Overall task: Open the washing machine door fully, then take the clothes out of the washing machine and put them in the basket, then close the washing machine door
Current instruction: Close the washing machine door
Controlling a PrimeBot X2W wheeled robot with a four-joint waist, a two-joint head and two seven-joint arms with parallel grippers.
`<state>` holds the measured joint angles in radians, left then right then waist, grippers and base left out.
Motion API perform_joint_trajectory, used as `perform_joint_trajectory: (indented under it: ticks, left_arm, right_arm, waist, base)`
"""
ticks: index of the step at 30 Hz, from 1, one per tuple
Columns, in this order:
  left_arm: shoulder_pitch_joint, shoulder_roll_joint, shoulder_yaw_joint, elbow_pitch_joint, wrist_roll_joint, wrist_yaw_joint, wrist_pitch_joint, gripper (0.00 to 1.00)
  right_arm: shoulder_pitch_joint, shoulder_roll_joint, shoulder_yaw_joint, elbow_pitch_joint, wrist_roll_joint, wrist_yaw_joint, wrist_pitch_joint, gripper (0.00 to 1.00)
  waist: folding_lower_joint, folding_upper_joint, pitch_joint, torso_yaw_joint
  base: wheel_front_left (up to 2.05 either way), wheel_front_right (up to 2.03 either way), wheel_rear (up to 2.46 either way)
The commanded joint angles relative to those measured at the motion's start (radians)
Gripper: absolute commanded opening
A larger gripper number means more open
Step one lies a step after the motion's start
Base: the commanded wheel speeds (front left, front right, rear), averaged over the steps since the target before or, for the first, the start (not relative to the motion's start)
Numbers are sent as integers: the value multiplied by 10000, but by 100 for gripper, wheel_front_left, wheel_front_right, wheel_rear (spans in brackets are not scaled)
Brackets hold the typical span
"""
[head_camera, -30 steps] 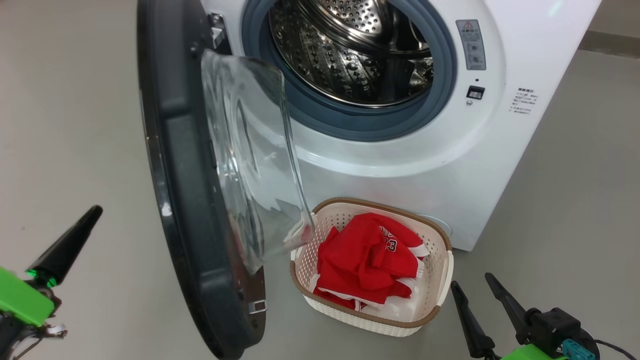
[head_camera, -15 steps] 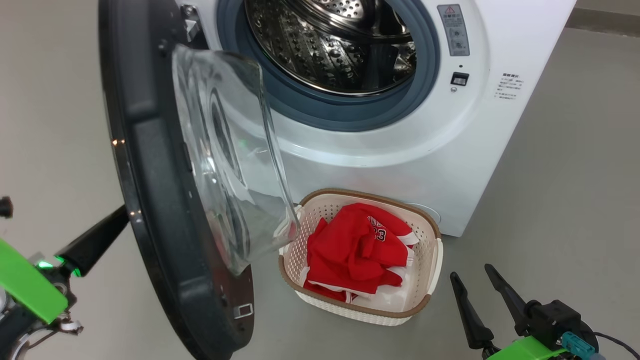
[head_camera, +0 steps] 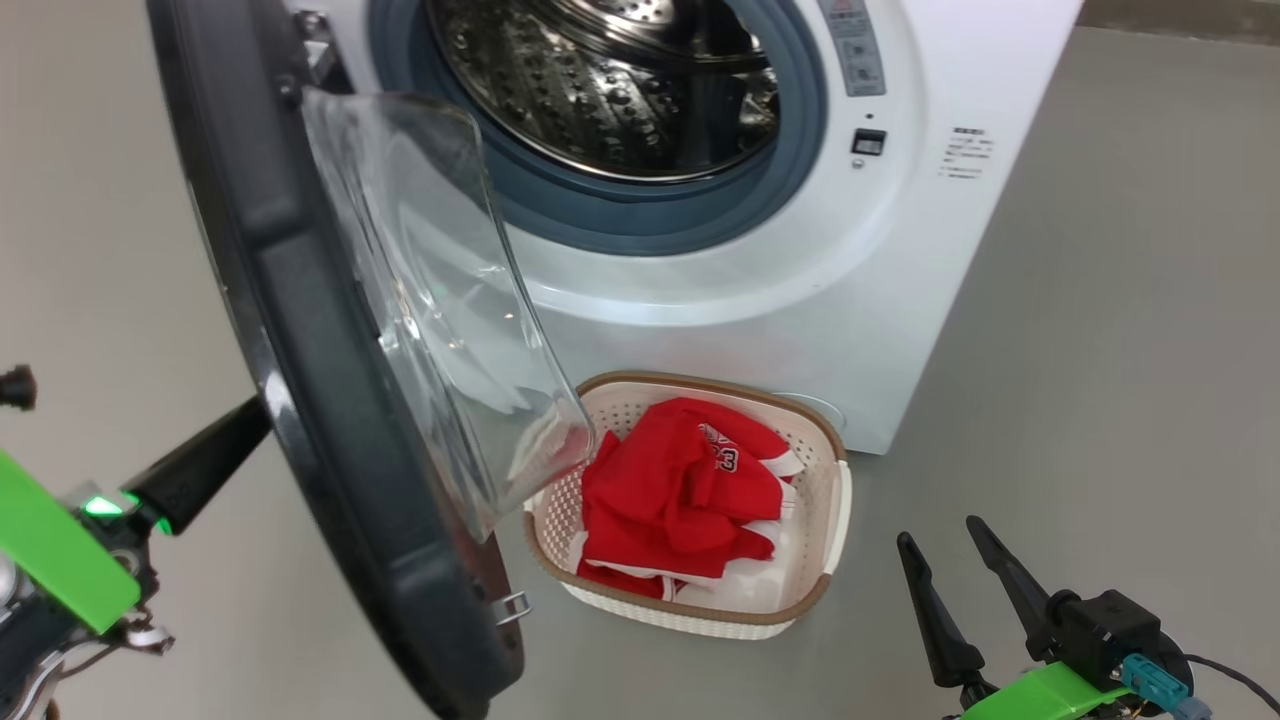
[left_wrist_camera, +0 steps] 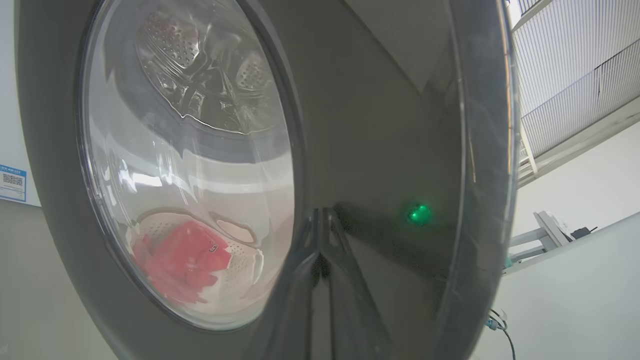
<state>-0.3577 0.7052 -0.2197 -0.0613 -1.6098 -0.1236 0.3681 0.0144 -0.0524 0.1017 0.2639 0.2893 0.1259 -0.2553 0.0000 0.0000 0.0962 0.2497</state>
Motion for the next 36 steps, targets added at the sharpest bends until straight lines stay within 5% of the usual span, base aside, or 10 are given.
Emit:
perform_joint_trajectory:
  ticks: [1, 16, 36]
  left_arm:
    - [-737, 288, 503, -391, 160, -71, 63, 0]
    - [-1577, -198, -134, -37, 932, -71, -328, 0]
    - [-3726, -128, -1216, 1233, 1578, -71, -1607, 0]
  right_arm:
    - [-359, -12, 223, -260, -53, 48, -65, 100]
    - [-635, 19, 293, -386, 120, 48, -65, 100]
    - [-1397, 21, 420, -659, 678, 48, -65, 100]
  waist:
    - [0, 0, 62, -195]
    - [0, 0, 515, -1374]
    - [0, 0, 1757, -2817]
  base:
    - [0, 0, 0]
    - [0, 0, 0]
    - [0, 0, 0]
